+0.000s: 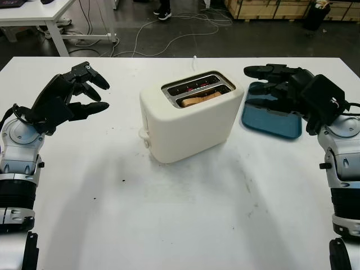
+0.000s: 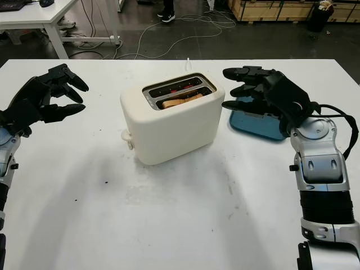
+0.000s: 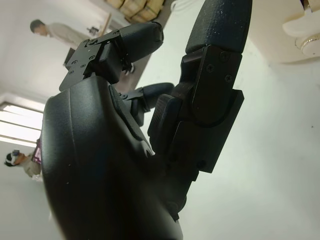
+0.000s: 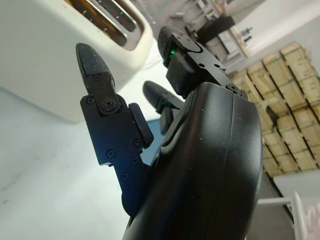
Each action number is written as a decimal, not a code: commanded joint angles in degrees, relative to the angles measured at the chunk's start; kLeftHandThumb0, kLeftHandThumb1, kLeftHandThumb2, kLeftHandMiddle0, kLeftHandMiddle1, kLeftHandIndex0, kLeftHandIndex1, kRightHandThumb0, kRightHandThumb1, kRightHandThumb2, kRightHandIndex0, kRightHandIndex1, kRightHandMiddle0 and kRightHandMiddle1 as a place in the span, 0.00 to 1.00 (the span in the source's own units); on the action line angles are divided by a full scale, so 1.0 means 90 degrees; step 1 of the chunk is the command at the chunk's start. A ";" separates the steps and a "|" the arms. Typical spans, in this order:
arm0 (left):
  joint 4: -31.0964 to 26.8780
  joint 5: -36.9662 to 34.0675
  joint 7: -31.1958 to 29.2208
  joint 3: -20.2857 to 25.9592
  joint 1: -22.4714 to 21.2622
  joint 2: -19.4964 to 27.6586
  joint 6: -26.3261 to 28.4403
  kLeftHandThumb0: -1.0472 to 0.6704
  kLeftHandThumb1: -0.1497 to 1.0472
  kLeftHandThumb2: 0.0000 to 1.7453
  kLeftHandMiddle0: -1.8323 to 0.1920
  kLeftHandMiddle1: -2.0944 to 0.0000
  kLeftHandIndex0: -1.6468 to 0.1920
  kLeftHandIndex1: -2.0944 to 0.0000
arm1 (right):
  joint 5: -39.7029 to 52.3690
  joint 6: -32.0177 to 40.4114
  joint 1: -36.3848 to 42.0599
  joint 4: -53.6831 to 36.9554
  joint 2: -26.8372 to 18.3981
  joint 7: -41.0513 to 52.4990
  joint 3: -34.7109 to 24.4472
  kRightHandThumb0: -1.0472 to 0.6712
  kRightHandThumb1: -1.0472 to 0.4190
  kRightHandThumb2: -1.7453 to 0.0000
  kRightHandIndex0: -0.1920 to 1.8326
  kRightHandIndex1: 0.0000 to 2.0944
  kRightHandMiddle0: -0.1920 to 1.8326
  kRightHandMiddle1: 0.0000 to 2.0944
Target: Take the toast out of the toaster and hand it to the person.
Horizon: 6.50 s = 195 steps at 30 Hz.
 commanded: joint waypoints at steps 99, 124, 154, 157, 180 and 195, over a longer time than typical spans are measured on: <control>0.0160 -0.0157 -0.0094 0.0011 -0.0116 -0.0053 -0.0300 0.00 0.89 0.06 0.76 0.28 0.74 0.33 | 0.0446 -0.0411 0.0006 -0.0264 0.0149 -0.0166 -0.0242 0.42 0.19 1.00 0.24 0.45 0.42 0.01; 0.0192 -0.0158 -0.0095 0.0014 -0.0113 -0.0051 -0.0324 0.00 0.89 0.06 0.75 0.29 0.74 0.33 | 0.0443 -0.0433 0.0001 -0.0221 0.0131 -0.0150 -0.0217 0.41 0.19 1.00 0.24 0.45 0.42 0.01; 0.0165 -0.0200 -0.0093 0.0029 -0.0108 -0.0079 -0.0278 0.00 0.89 0.05 0.75 0.29 0.74 0.34 | 0.0451 -0.0446 -0.0008 -0.0215 0.0138 -0.0151 -0.0220 0.41 0.19 1.00 0.24 0.46 0.42 0.01; 0.0190 -0.0194 -0.0102 0.0024 -0.0116 -0.0073 -0.0306 0.00 0.89 0.05 0.75 0.29 0.74 0.34 | 0.0433 -0.0427 -0.0018 -0.0213 0.0137 -0.0169 -0.0213 0.41 0.19 1.00 0.24 0.46 0.42 0.01; 0.0149 -0.0225 -0.0105 0.0020 -0.0143 -0.0085 -0.0223 0.00 0.89 0.05 0.75 0.30 0.73 0.35 | 0.0403 -0.0563 -0.0032 -0.0162 0.0140 -0.0178 -0.0211 0.43 0.19 1.00 0.24 0.46 0.43 0.02; 0.0135 -0.0216 -0.0113 0.0016 -0.0136 -0.0079 -0.0220 0.00 0.89 0.05 0.76 0.29 0.74 0.33 | 0.0442 -0.0539 -0.0016 -0.0152 0.0151 -0.0168 -0.0238 0.41 0.19 1.00 0.24 0.45 0.43 0.02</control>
